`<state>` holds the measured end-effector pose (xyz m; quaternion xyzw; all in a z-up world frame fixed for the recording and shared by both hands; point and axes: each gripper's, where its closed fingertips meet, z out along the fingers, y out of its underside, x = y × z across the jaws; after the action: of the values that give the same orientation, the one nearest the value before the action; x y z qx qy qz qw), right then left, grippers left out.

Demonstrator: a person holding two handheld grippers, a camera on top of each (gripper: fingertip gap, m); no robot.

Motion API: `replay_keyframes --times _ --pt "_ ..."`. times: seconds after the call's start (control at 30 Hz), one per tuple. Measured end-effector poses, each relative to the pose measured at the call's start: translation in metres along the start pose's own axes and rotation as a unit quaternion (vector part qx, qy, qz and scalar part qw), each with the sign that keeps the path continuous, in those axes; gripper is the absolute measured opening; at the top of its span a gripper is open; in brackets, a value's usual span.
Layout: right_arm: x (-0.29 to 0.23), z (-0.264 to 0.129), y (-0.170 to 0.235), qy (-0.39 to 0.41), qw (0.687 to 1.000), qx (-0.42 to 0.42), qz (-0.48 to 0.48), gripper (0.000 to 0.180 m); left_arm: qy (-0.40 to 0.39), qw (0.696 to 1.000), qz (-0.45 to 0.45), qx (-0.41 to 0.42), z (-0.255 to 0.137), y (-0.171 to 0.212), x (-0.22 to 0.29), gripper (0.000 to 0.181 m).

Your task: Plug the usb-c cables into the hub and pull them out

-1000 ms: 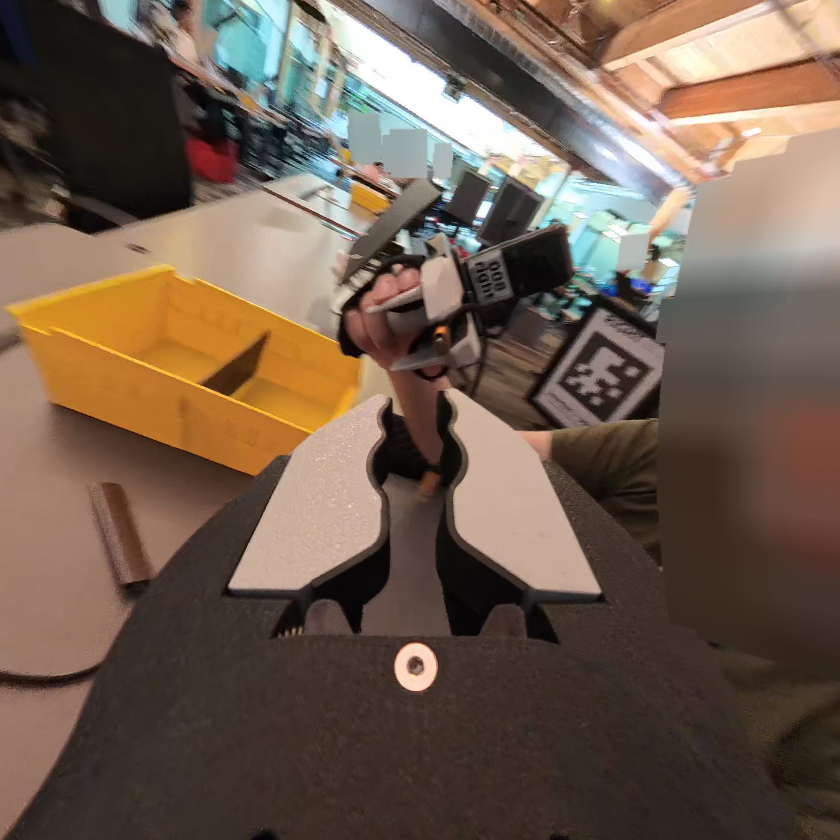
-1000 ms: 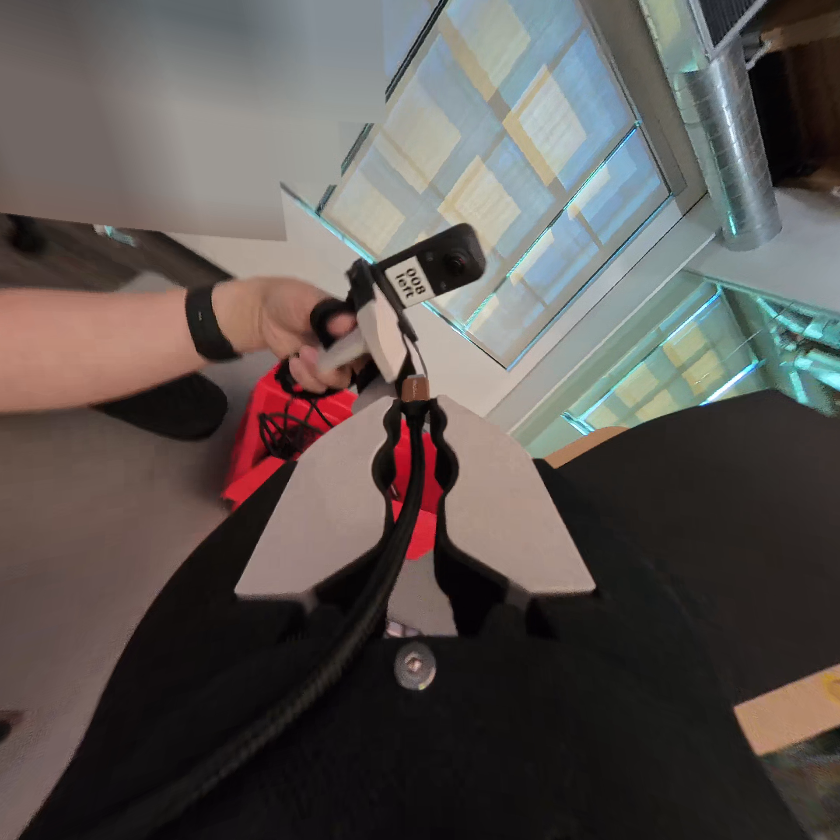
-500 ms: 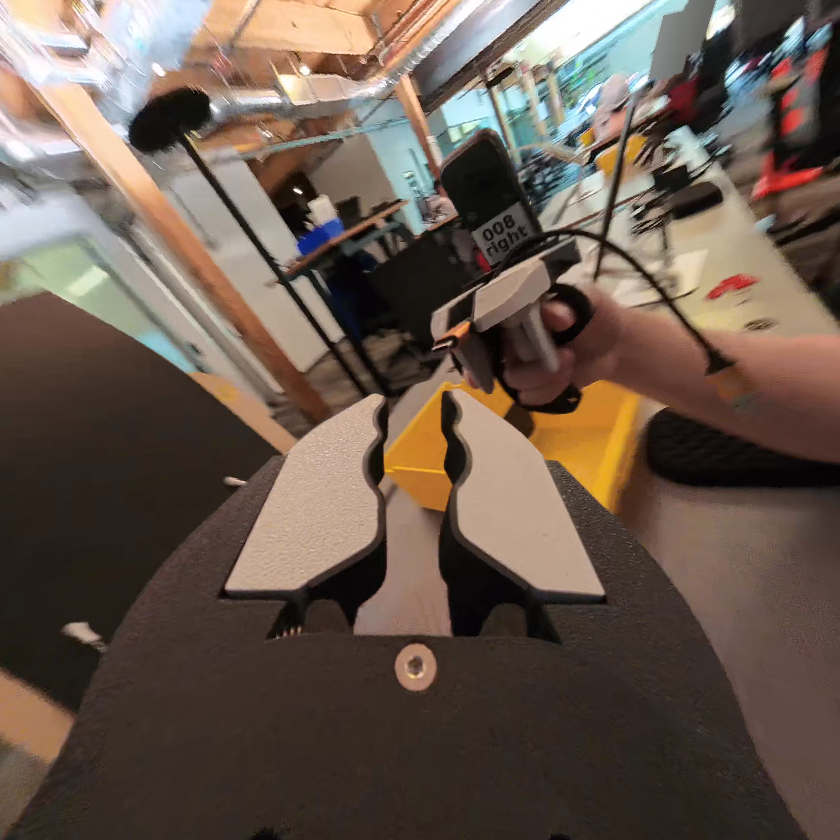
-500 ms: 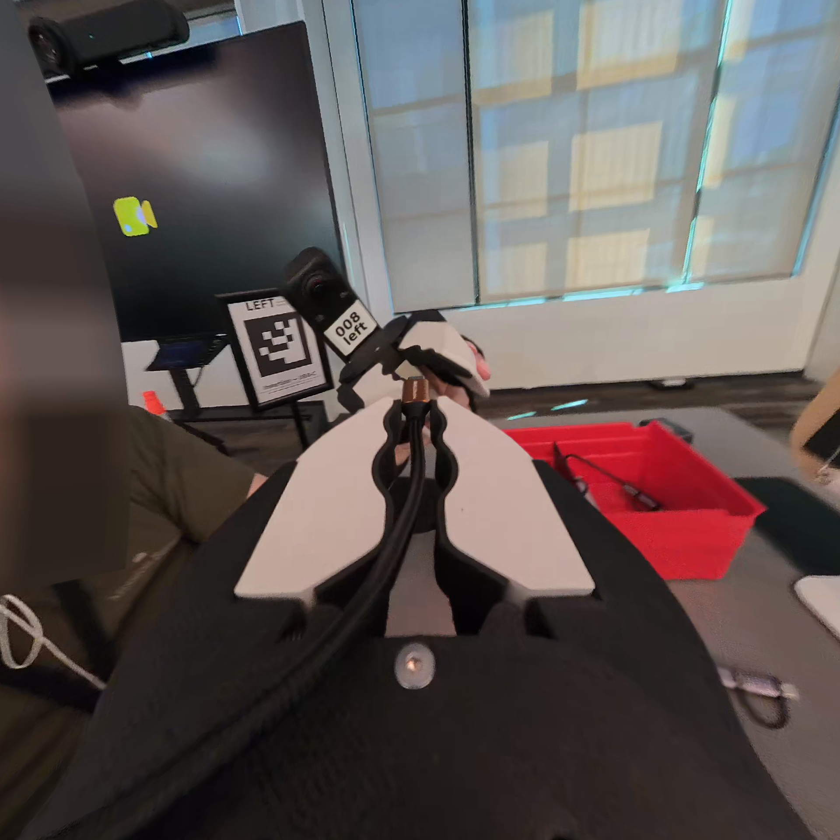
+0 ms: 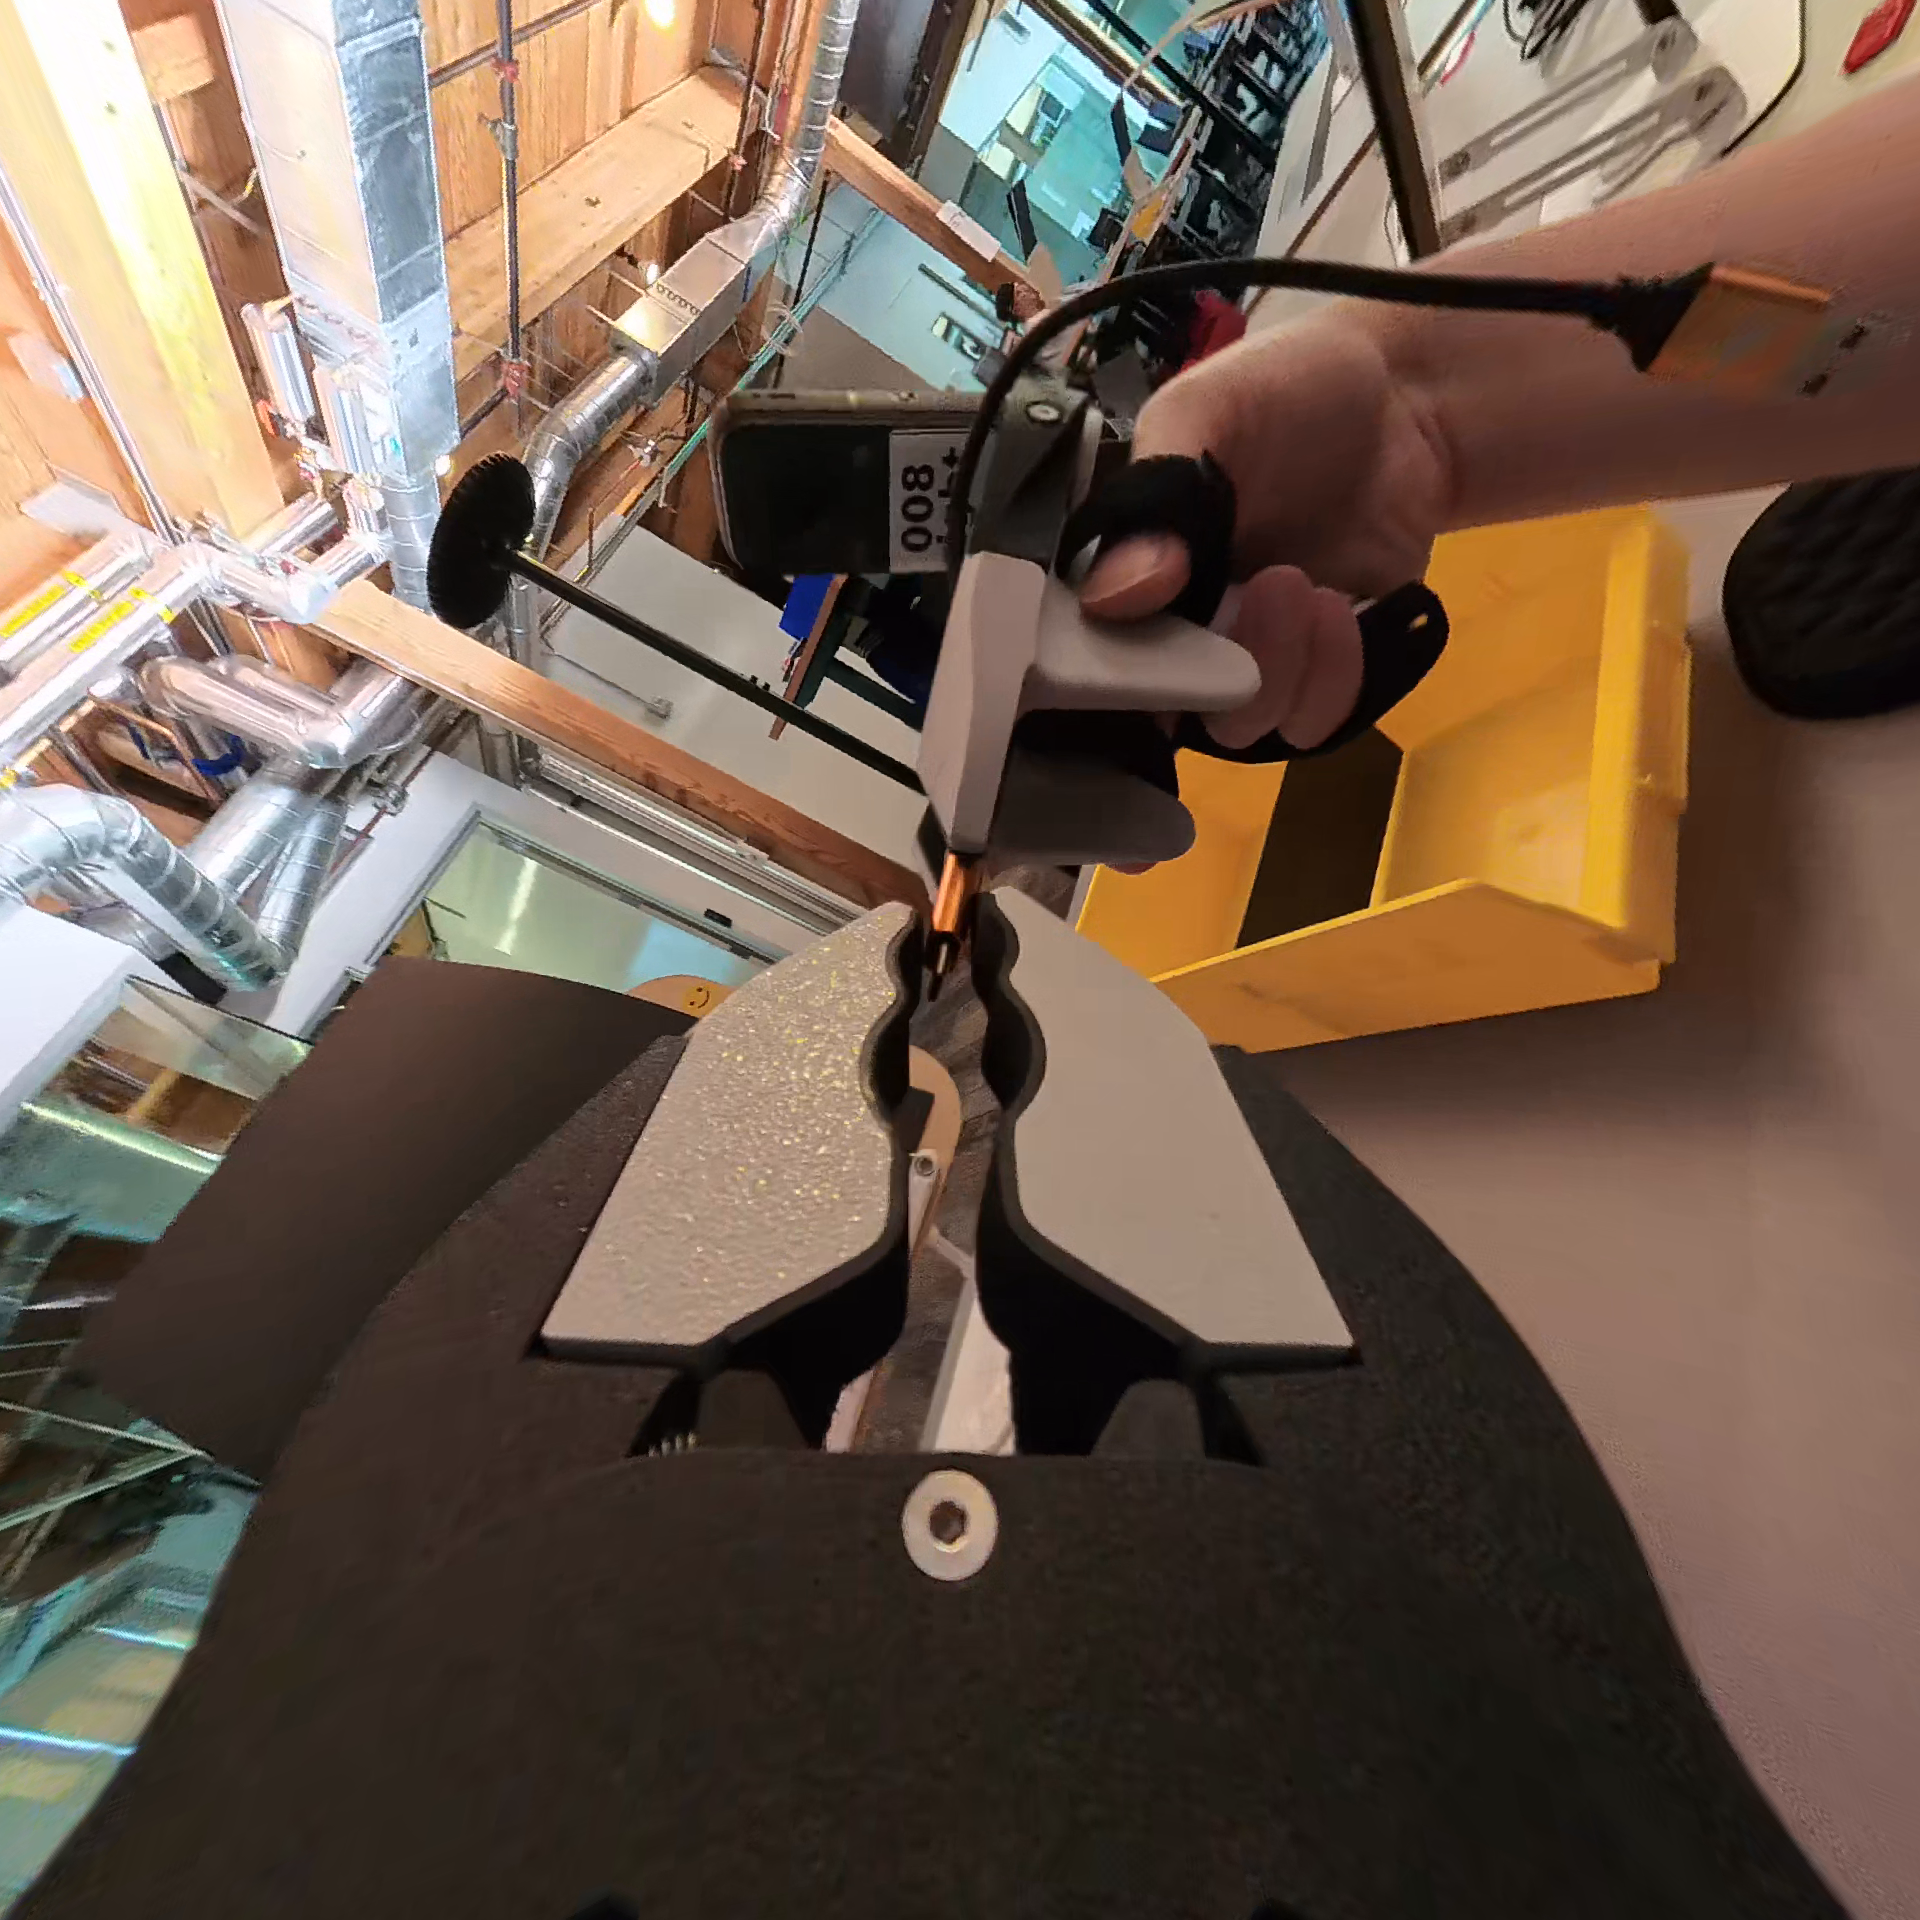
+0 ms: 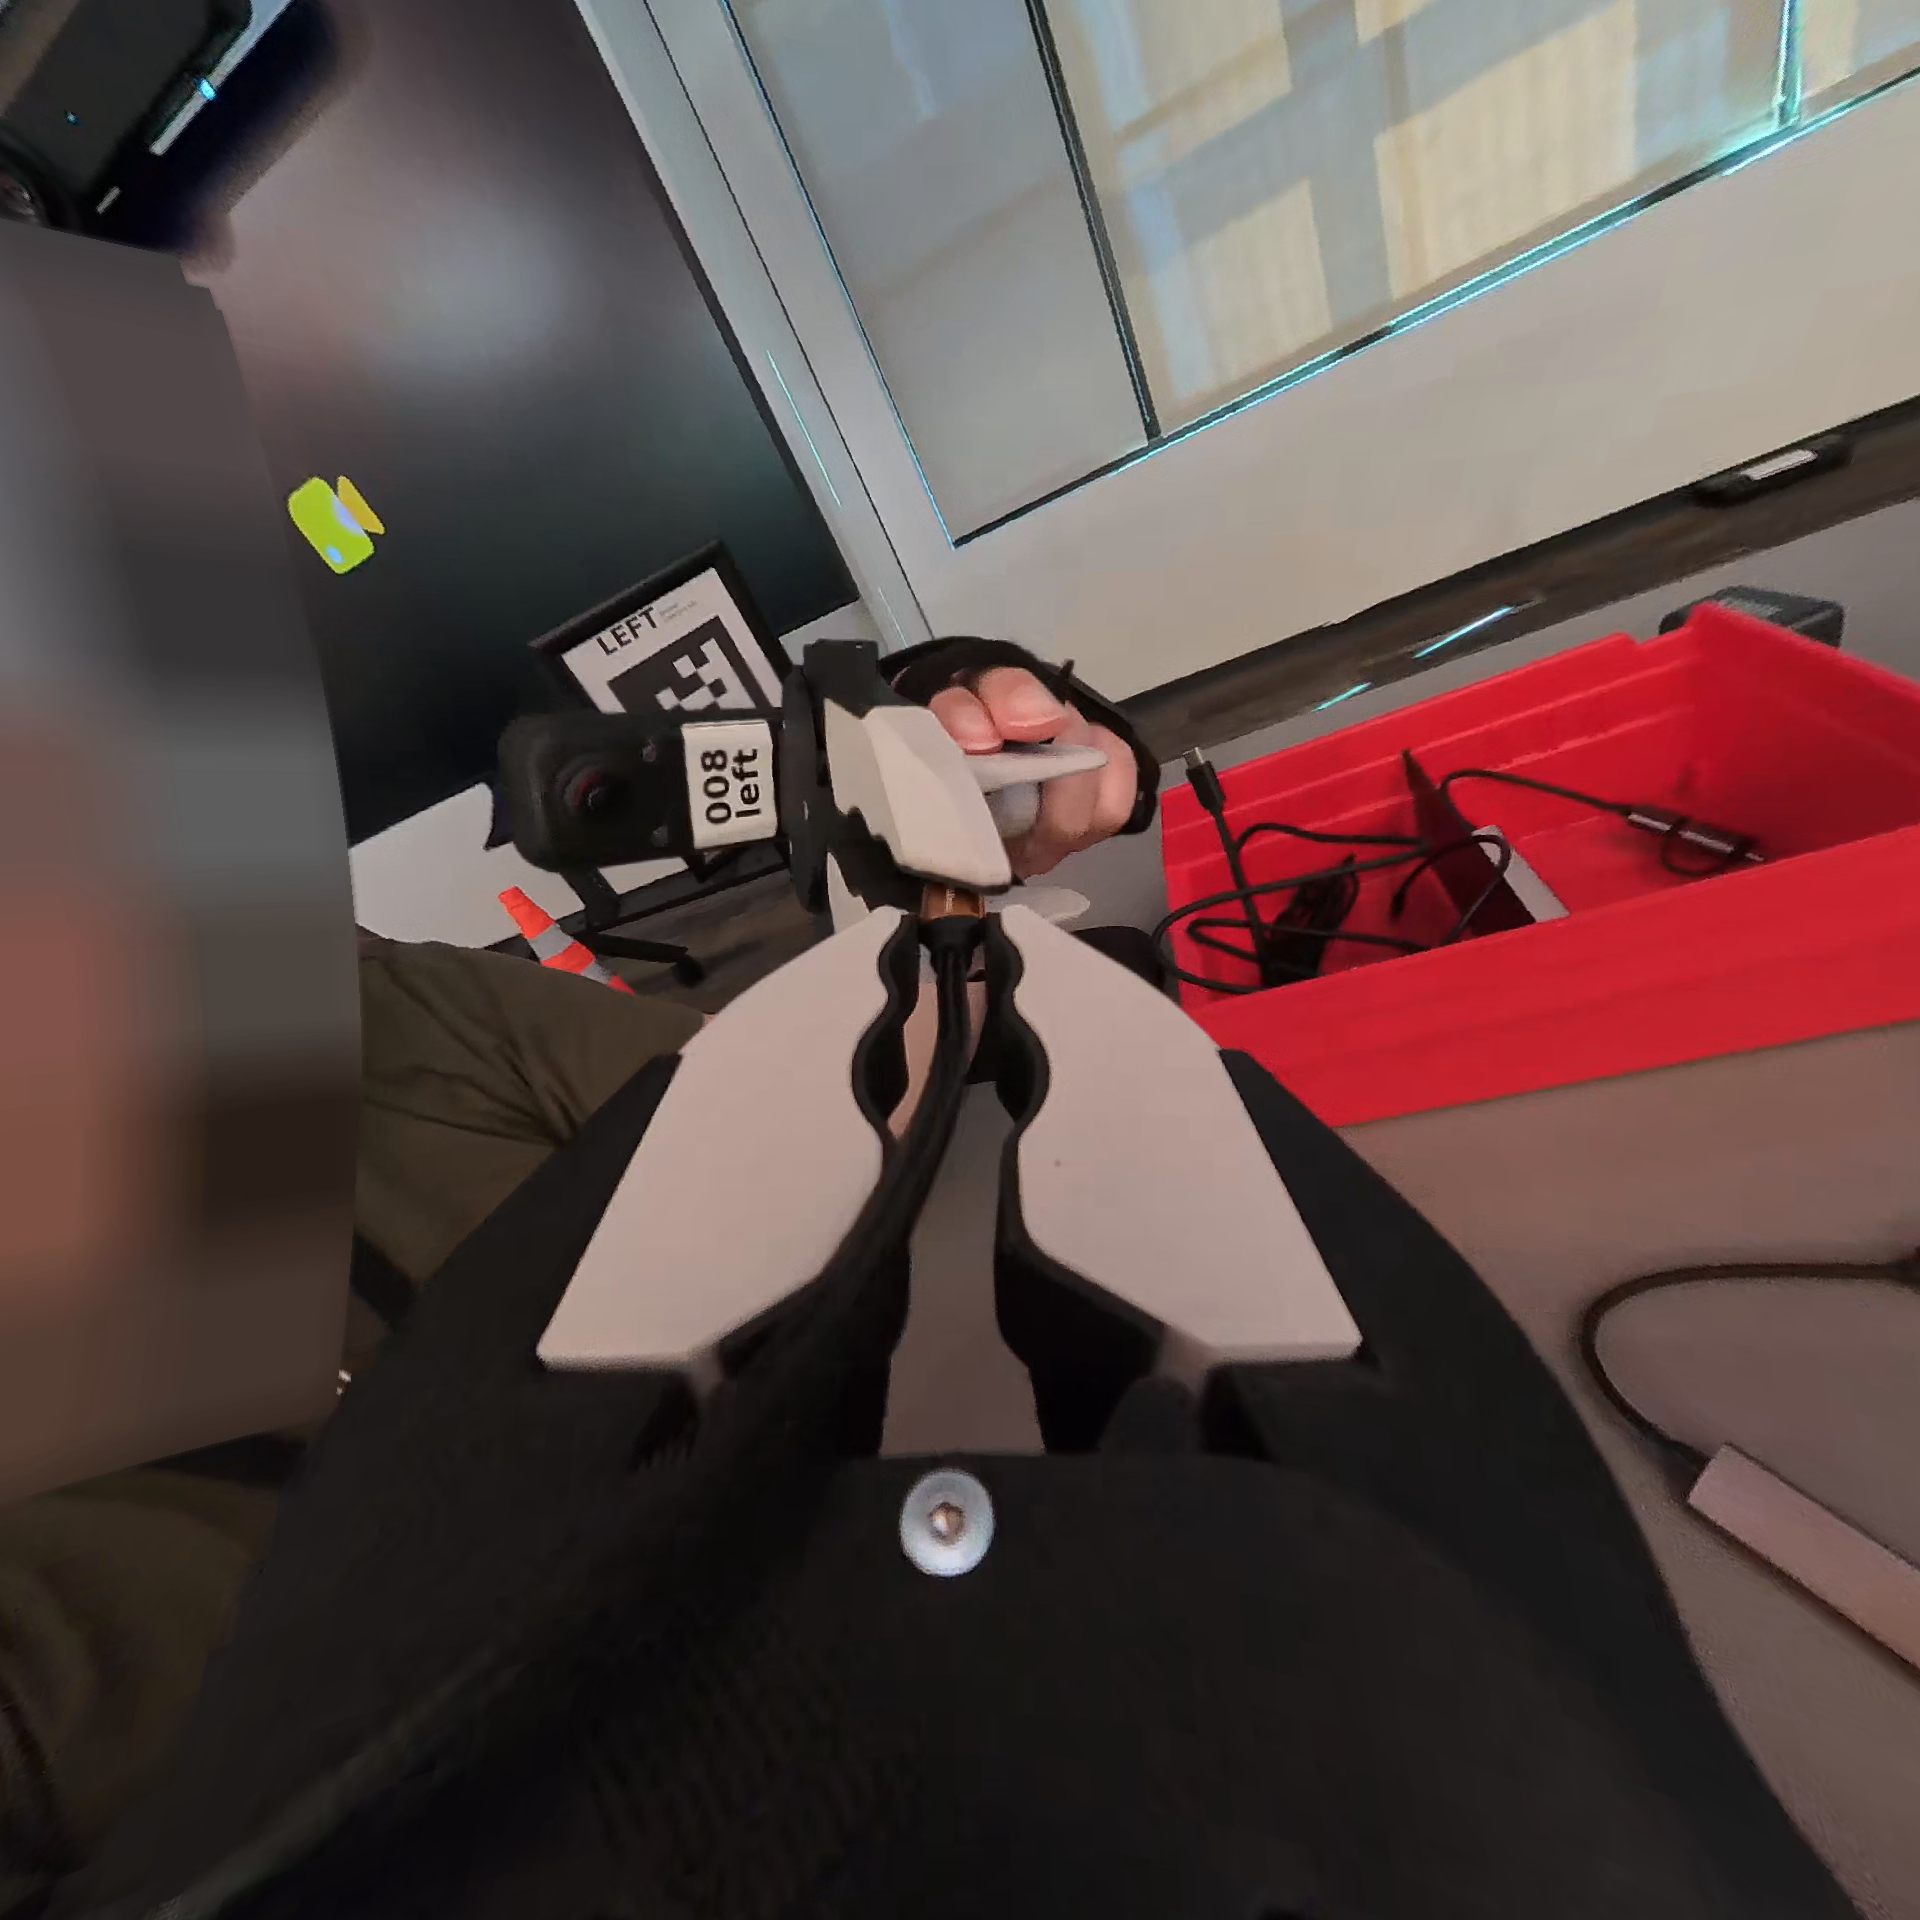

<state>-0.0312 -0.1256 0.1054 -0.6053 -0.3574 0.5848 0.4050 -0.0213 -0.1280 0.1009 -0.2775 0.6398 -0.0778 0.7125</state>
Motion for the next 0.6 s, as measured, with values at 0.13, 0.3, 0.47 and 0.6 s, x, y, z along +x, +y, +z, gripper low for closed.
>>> replay_keyframes --times 0.13,0.3,0.47,0.6 --pt "-0.002 -0.0005 -0.0013 -0.014 1.0 0.007 -0.006 0.013 0.004 1.0 -0.01 0.002 0.0012 -0.0009 -0.0001 0.006" --pt "-0.0008 0.0033 0.0015 0.006 1.0 -0.006 -0.024 0.014 0.01 1.0 -0.017 0.001 0.001 -0.0007 0.0003 0.006" --pt "0.0003 0.0048 0.0018 0.017 0.999 -0.01 -0.026 0.013 0.019 1.0 -0.023 -0.002 0.0005 -0.0002 0.0015 0.006" --pt "0.0022 0.0052 0.004 0.029 0.999 -0.019 -0.038 0.013 0.026 0.999 -0.029 -0.007 0.001 0.0021 0.0029 0.006"
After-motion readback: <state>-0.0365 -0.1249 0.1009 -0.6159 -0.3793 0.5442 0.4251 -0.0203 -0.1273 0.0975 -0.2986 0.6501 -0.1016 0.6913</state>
